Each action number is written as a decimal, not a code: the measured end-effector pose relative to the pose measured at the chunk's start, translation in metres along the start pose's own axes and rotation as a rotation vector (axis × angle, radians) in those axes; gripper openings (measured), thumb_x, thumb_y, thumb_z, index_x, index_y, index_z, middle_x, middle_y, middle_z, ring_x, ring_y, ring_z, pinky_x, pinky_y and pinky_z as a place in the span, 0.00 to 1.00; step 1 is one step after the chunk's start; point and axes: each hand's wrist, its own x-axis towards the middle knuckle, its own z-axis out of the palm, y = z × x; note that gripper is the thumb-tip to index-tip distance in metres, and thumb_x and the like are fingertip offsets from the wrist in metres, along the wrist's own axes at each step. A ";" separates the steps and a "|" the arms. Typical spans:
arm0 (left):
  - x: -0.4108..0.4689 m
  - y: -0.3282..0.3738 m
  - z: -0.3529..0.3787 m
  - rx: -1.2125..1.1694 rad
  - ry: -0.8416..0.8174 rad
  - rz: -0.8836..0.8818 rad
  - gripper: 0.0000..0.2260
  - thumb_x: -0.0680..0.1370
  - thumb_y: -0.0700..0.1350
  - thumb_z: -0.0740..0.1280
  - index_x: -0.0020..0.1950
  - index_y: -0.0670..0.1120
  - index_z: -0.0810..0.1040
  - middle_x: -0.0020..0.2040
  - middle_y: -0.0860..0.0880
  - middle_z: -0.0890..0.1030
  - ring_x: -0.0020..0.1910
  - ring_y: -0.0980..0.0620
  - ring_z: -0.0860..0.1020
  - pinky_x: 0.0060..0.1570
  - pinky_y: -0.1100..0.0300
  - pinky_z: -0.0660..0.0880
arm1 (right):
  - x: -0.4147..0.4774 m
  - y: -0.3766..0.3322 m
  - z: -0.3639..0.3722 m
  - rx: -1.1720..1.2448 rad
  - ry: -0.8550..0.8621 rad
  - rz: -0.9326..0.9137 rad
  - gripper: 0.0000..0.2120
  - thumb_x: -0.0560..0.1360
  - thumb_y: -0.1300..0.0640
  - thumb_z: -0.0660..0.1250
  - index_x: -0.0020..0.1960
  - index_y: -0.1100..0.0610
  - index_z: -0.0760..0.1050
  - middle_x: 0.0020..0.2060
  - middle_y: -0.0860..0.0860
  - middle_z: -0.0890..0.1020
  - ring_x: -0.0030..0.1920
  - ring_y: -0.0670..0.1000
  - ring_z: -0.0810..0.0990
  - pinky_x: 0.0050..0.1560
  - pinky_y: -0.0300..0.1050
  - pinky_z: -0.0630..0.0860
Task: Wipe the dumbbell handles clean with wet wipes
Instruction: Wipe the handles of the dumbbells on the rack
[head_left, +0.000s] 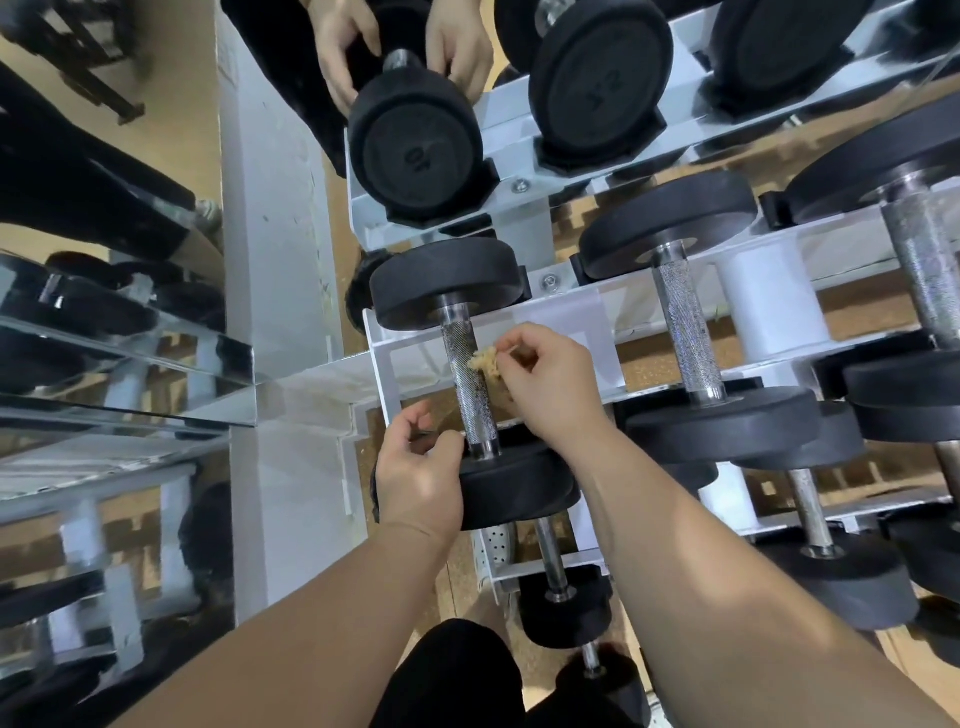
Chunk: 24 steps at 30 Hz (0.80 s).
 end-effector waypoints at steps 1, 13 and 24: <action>0.000 0.000 0.000 -0.004 -0.001 0.002 0.26 0.67 0.51 0.65 0.66 0.52 0.77 0.55 0.56 0.78 0.49 0.54 0.77 0.51 0.60 0.72 | 0.006 -0.003 0.002 0.001 0.004 0.012 0.07 0.76 0.62 0.67 0.44 0.51 0.77 0.34 0.46 0.80 0.37 0.49 0.79 0.41 0.43 0.77; 0.000 -0.001 0.001 0.022 0.005 0.024 0.26 0.68 0.52 0.65 0.66 0.50 0.77 0.59 0.51 0.79 0.51 0.52 0.77 0.57 0.53 0.76 | 0.007 -0.019 0.006 -0.029 -0.074 0.029 0.07 0.76 0.50 0.71 0.43 0.52 0.78 0.34 0.43 0.79 0.36 0.41 0.76 0.38 0.30 0.69; -0.001 0.000 0.000 0.018 -0.013 0.052 0.23 0.67 0.52 0.64 0.62 0.51 0.78 0.58 0.52 0.79 0.52 0.55 0.76 0.51 0.63 0.70 | 0.000 -0.005 -0.014 -0.047 -0.408 0.036 0.08 0.77 0.55 0.71 0.40 0.54 0.76 0.35 0.47 0.79 0.36 0.45 0.74 0.43 0.41 0.72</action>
